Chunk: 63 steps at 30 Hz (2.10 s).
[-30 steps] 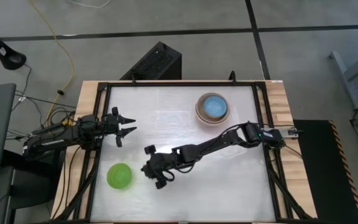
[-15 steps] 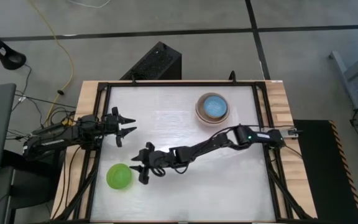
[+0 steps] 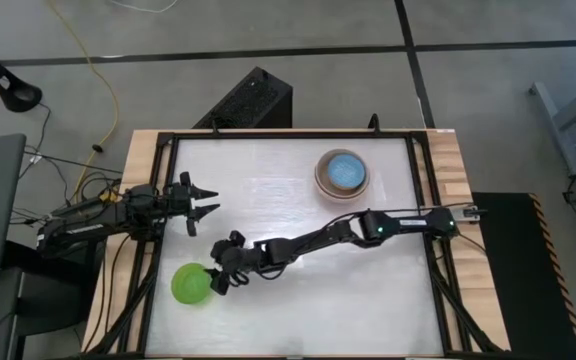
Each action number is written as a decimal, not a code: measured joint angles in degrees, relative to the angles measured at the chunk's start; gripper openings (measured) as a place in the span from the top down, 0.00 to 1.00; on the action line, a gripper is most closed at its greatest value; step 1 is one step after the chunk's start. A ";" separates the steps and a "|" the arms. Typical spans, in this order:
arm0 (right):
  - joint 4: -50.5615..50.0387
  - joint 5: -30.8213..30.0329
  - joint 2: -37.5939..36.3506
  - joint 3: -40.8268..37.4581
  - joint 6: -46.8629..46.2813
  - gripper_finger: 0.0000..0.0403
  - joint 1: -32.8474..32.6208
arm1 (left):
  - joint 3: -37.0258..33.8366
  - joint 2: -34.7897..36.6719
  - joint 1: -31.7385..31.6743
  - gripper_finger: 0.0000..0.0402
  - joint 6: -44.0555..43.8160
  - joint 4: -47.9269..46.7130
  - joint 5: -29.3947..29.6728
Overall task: Nest bowls inside each other
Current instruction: Stack the green bowl on top of the blue bowl
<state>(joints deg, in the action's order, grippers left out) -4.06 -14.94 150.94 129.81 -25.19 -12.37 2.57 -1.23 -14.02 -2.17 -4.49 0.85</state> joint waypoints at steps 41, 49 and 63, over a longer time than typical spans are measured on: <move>-15.05 3.25 1.17 4.05 -1.38 0.33 1.01 | 0.00 0.00 0.00 0.61 0.04 0.38 3.32; -21.64 2.25 -1.88 4.12 -0.46 0.33 1.39 | 0.01 0.01 0.00 0.61 0.04 0.39 3.29; -34.22 1.53 -2.71 4.04 -3.94 0.38 2.41 | 0.00 0.00 0.00 0.61 0.04 0.42 3.27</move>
<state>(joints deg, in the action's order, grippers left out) -38.28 -13.41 148.22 133.84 -29.12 -9.96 2.57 -1.23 -14.02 -2.13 -4.08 4.12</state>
